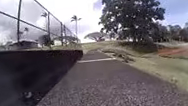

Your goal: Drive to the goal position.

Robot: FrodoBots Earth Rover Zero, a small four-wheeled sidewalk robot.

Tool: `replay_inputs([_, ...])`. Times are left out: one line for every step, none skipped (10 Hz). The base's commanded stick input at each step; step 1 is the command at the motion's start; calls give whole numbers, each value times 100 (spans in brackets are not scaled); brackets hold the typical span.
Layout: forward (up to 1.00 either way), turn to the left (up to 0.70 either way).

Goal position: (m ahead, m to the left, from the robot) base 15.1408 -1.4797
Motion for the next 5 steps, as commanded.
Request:
replay_inputs([70,0])
replay_inputs([70,0])
replay_inputs([70,0])
replay_inputs([70,0])
replay_inputs([70,0])
